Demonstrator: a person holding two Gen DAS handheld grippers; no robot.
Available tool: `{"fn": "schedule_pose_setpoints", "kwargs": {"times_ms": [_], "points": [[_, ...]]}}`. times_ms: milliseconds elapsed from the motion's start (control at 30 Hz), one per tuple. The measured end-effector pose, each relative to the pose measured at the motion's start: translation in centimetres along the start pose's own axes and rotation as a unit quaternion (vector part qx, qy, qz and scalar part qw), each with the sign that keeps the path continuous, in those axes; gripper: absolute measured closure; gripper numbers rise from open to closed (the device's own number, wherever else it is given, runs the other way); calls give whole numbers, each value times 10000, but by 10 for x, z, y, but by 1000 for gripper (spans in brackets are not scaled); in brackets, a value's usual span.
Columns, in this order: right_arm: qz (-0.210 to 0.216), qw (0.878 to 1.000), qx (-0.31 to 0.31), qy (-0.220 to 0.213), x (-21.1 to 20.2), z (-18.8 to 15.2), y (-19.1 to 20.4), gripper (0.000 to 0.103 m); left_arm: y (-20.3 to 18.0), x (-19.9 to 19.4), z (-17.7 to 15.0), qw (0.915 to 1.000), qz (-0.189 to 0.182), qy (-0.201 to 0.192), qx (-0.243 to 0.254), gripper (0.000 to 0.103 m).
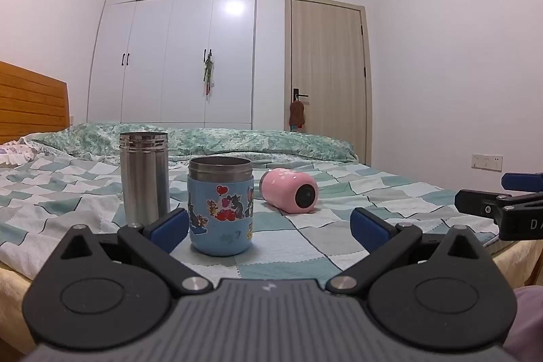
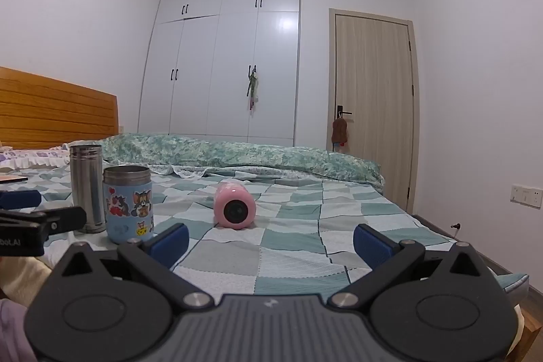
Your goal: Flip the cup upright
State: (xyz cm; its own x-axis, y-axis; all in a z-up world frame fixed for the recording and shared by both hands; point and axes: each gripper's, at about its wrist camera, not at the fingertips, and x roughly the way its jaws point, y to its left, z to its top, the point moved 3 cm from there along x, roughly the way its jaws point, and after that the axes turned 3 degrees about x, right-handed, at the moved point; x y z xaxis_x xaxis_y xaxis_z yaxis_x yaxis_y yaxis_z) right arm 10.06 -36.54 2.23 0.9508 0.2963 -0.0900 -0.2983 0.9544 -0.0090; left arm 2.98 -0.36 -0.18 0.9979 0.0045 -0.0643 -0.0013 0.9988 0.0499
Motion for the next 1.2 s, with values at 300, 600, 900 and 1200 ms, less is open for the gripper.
{"fn": "schedule_pose_setpoints", "kwargs": {"times_ms": [300,600,900,1200], "points": [[-6,10000,-24,20,0,0,0,0,-1,2,-1,10000,-5,6,-11,0],[-5,10000,-20,17,0,0,0,0,-1,1,-1,10000,-5,5,-13,0],[-4,10000,-24,20,0,0,1,0,0,1,-1,10000,-4,3,-20,0],[-5,10000,-30,26,1,0,1,0,-1,2,-1,10000,-5,4,-18,0]]}}
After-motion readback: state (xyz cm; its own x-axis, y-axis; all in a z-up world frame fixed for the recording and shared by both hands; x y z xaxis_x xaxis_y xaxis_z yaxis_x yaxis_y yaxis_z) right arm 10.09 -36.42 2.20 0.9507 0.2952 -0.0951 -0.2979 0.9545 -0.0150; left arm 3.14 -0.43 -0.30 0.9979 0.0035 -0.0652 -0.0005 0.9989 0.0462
